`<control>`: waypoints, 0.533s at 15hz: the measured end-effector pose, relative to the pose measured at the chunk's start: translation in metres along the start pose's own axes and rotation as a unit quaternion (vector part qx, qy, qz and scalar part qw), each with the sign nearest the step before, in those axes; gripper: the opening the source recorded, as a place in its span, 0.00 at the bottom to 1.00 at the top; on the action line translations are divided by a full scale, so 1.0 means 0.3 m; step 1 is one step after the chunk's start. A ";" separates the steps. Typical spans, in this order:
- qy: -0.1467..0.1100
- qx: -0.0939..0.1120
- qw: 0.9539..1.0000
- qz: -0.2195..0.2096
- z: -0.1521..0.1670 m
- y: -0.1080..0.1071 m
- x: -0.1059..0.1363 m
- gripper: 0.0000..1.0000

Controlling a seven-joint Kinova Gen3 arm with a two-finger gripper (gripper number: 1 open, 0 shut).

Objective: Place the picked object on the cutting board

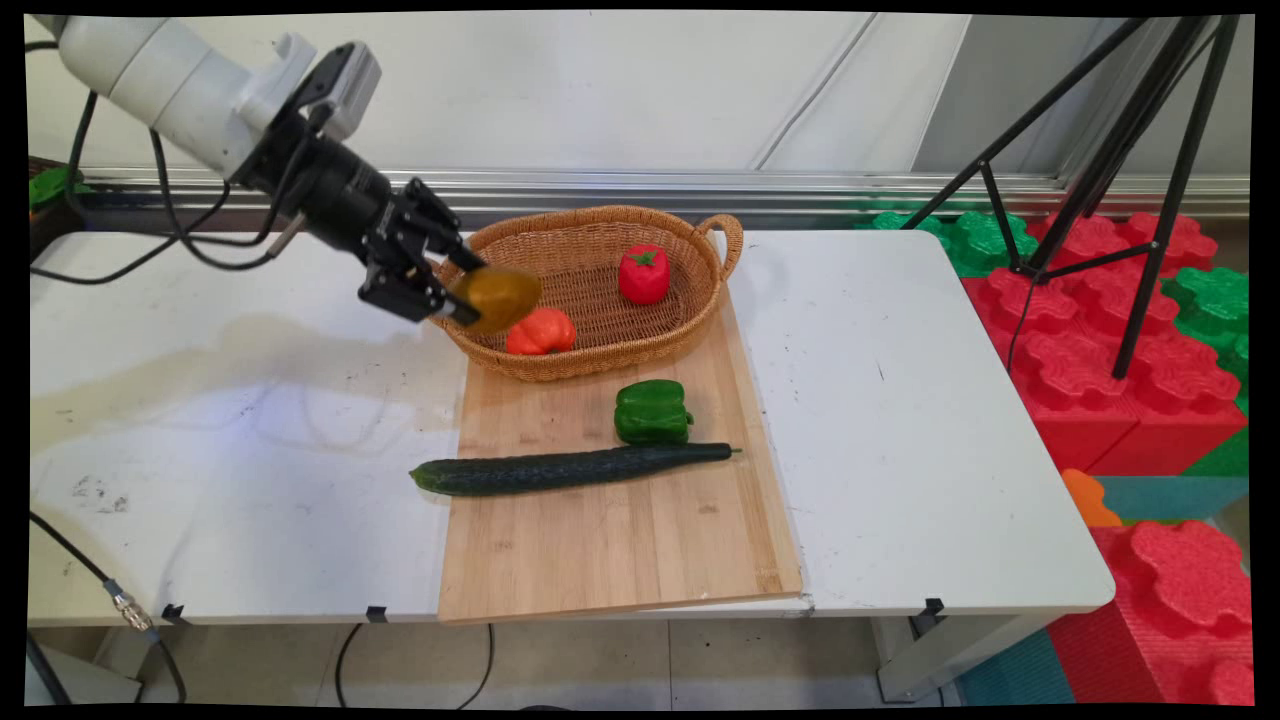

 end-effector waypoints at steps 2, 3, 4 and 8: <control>0.000 -0.010 1.000 0.000 0.015 0.028 -0.007 0.00; -0.001 -0.014 1.000 0.000 0.024 0.039 -0.010 0.00; -0.002 -0.020 1.000 0.001 0.039 0.055 -0.014 0.00; -0.012 -0.031 0.999 0.003 0.107 0.100 -0.030 0.00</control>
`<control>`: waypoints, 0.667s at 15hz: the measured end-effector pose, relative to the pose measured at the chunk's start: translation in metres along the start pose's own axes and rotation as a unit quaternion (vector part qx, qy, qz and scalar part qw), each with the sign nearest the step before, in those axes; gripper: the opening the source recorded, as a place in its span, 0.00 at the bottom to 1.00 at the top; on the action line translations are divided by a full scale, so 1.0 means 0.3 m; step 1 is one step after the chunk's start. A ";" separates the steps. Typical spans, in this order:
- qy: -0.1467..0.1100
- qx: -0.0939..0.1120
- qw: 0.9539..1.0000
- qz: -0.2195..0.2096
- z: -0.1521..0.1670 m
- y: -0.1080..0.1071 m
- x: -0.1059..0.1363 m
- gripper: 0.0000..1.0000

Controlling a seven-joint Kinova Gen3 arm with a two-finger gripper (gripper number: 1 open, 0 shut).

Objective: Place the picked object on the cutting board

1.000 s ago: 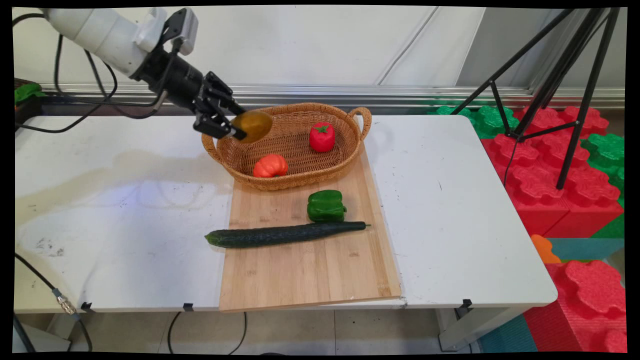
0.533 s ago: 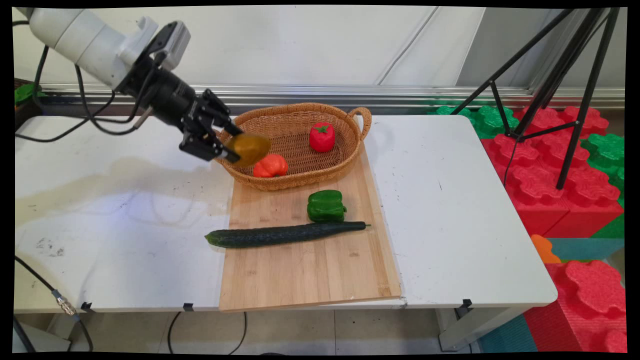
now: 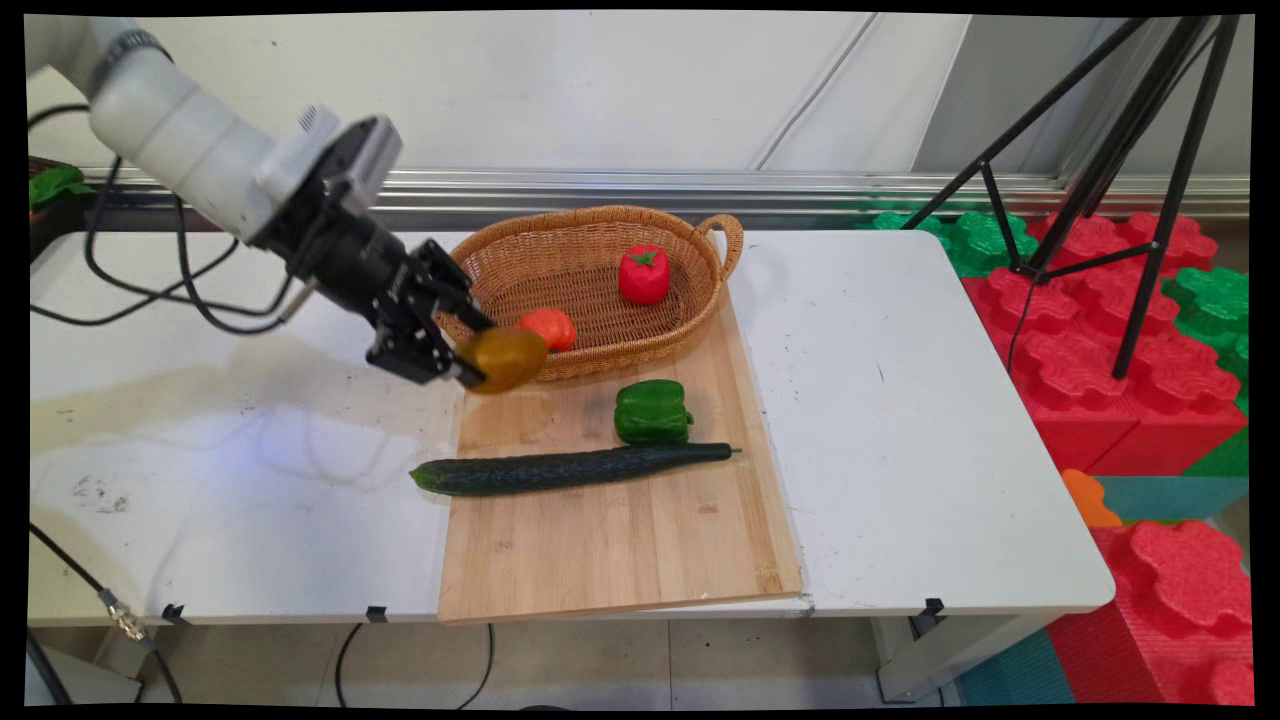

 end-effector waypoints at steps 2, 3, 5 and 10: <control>-0.007 -0.001 1.000 0.002 0.043 0.014 -0.008 0.00; -0.012 -0.001 1.000 0.004 0.066 0.020 -0.011 0.00; -0.023 0.007 1.000 0.006 0.124 0.027 -0.018 0.00; -0.040 0.018 0.999 0.011 0.234 0.033 -0.019 0.00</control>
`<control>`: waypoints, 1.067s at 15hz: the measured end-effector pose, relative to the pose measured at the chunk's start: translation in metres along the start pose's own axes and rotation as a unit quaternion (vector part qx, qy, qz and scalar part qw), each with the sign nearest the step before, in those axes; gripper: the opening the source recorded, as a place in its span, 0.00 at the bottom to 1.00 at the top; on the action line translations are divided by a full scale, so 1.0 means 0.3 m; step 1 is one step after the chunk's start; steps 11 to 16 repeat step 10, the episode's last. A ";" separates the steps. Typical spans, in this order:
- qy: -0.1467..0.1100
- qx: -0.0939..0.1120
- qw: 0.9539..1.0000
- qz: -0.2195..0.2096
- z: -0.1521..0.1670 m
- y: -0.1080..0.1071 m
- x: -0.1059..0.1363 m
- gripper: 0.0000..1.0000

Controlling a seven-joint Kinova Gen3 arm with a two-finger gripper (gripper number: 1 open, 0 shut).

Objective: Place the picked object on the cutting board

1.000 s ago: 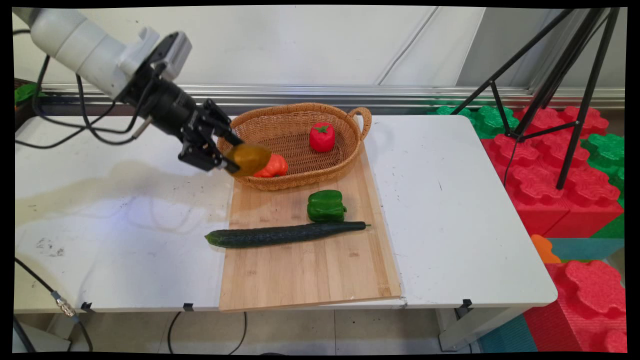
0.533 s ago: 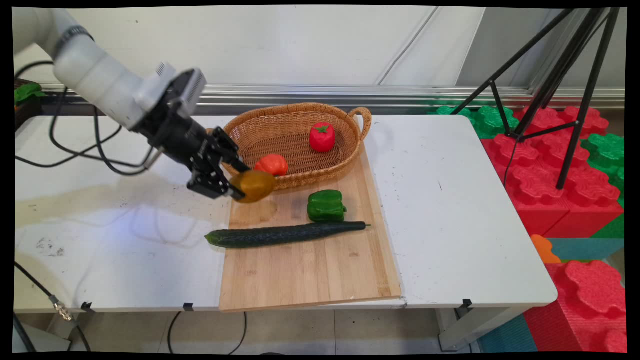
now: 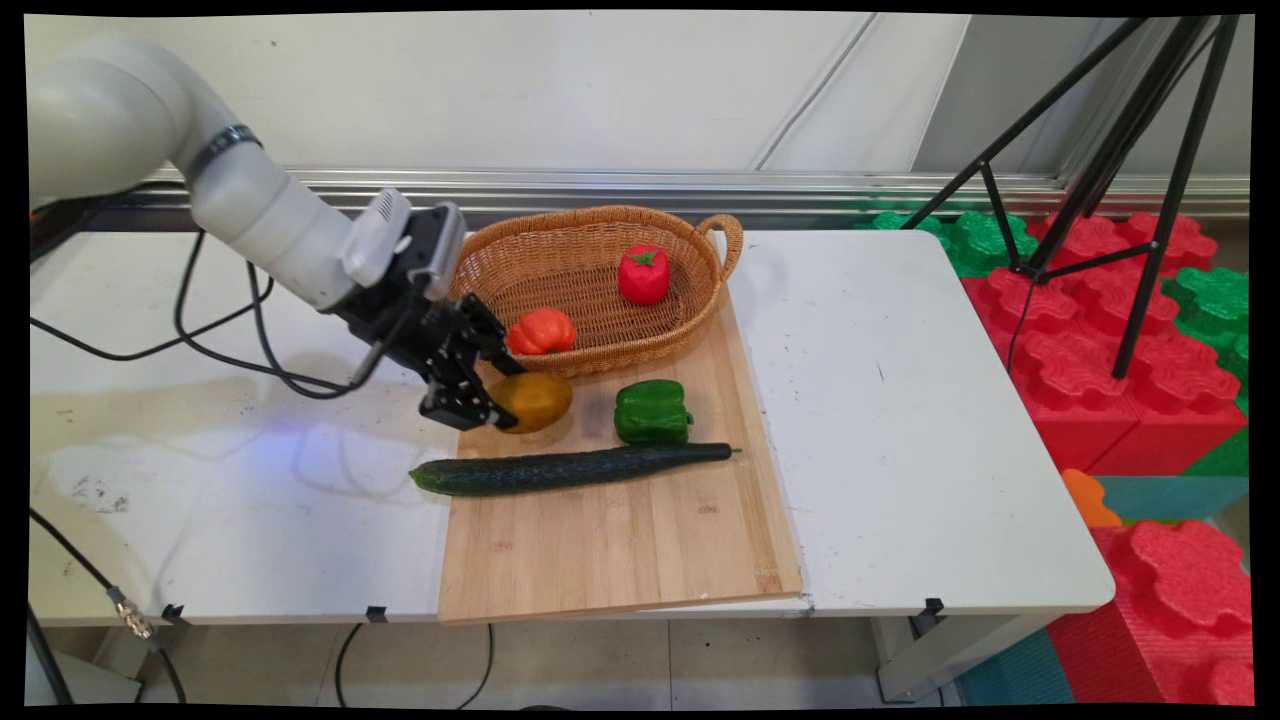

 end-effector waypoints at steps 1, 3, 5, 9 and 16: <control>-0.002 0.002 1.000 0.001 0.021 0.002 0.002 0.00; -0.005 0.004 1.000 0.003 0.051 0.004 0.005 0.00; -0.006 0.007 1.000 0.006 0.073 0.005 0.006 0.00; -0.004 0.010 1.000 0.014 0.094 0.008 0.008 1.00; -0.004 0.011 1.000 0.015 0.095 0.008 0.009 1.00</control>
